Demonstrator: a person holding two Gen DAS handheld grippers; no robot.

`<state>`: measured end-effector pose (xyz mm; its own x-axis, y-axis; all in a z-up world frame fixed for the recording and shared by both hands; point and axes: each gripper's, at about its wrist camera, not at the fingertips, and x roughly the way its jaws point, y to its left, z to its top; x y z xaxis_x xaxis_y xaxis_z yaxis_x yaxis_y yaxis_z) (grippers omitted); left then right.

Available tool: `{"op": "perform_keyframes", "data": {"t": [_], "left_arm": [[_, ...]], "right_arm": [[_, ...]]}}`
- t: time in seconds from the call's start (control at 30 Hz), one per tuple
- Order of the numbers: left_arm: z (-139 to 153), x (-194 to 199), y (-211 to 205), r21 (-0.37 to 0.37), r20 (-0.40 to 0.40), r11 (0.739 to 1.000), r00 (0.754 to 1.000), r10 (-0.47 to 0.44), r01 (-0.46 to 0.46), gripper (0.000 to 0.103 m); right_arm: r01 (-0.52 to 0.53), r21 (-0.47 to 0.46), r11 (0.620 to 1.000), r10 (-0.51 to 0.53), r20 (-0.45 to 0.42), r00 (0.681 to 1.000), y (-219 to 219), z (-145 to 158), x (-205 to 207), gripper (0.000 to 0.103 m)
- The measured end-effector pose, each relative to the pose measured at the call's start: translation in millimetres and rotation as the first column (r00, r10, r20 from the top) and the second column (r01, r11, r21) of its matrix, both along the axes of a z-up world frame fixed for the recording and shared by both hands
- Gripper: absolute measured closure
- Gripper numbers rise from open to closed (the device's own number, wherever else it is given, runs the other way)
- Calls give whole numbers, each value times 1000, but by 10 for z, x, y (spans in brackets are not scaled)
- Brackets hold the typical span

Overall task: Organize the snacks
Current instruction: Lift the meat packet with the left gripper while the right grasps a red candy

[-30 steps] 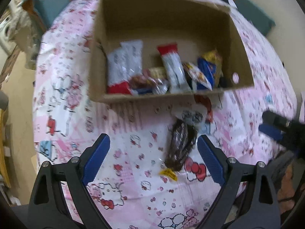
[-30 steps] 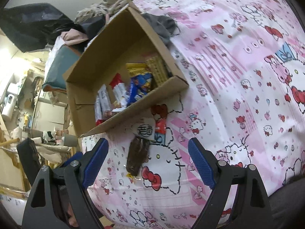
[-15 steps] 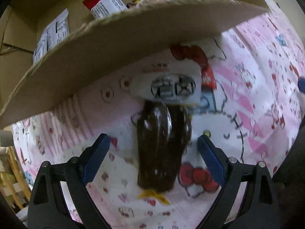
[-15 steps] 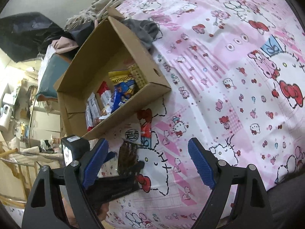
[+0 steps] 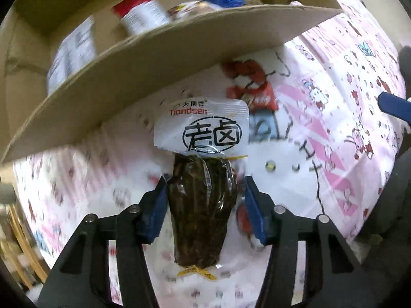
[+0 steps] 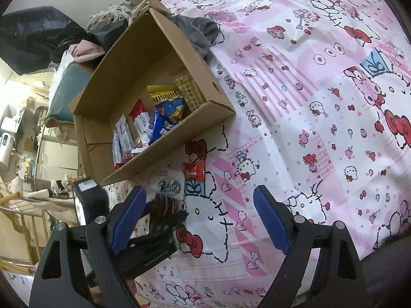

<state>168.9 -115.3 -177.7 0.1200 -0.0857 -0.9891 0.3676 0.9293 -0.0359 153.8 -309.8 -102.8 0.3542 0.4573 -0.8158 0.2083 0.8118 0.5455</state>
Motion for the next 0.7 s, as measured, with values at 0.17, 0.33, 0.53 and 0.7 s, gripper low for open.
{"op": "perform_keyframes", "data": {"t": [0.17, 0.33, 0.53, 0.7], "left_arm": [[150, -301, 406, -23, -17, 976, 976, 215, -215, 54], [411, -638, 652, -54, 35, 943, 943, 331, -329, 55], [649, -779, 821, -24, 154, 933, 921, 358, -359, 55], [749, -600, 979, -46, 155, 916, 903, 401, -399, 55]], "right_arm": [[-17, -11, 1000, 16, -43, 999, 103, -143, 57, 14], [-106, -139, 985, 104, -25, 994, 482, -253, 231, 15], [-180, -267, 947, 186, -3, 983, 930, -564, 354, 24], [-182, -367, 912, 215, 49, 975, 1115, -655, 411, 25]]}}
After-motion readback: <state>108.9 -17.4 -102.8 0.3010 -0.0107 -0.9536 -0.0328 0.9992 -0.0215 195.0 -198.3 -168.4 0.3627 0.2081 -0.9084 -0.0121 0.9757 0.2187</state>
